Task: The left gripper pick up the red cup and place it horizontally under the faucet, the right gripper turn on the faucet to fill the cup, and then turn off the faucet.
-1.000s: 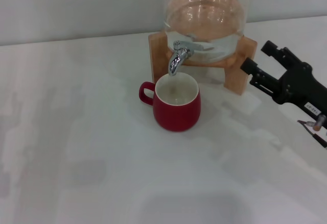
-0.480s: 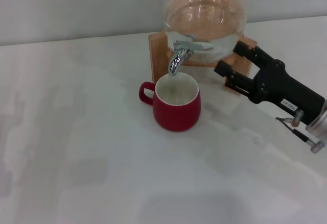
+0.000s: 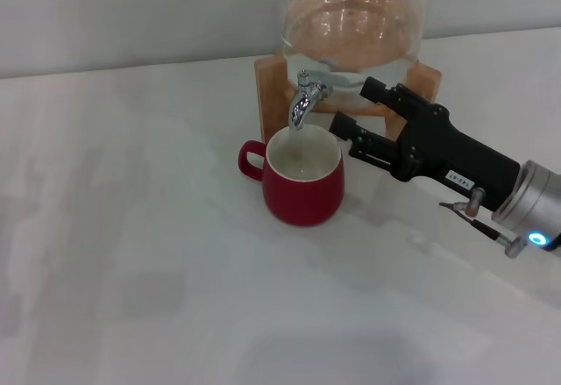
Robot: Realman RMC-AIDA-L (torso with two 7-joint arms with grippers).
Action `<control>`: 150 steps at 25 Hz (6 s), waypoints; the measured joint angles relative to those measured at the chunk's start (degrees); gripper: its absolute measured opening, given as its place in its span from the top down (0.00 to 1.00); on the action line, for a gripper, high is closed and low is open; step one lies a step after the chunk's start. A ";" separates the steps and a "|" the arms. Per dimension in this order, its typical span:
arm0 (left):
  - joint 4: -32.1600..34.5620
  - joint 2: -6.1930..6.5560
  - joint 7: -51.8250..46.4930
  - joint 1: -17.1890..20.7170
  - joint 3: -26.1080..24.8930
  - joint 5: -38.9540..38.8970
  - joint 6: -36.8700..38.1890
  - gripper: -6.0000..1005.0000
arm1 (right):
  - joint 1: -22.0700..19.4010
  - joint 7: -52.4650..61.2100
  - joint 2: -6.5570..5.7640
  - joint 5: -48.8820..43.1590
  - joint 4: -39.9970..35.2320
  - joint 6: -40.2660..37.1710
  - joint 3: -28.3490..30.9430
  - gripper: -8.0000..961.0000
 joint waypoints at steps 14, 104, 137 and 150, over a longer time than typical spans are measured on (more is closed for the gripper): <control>0.03 0.00 0.00 -0.34 0.00 0.03 0.00 0.35 | 1.40 0.31 -0.20 0.09 -0.57 1.74 0.11 0.10; -0.76 0.00 0.00 -1.41 0.79 0.09 -0.53 0.34 | 1.75 2.02 -0.10 0.61 -4.67 4.21 -3.69 0.10; -2.96 -0.09 -0.44 -2.82 0.79 0.00 -0.78 0.34 | -0.45 2.15 0.05 0.15 -4.98 0.59 -6.84 0.10; -2.96 -0.09 -0.44 -2.99 1.38 0.01 -0.89 0.34 | 0.53 2.64 0.15 0.16 -4.97 0.99 -8.68 0.10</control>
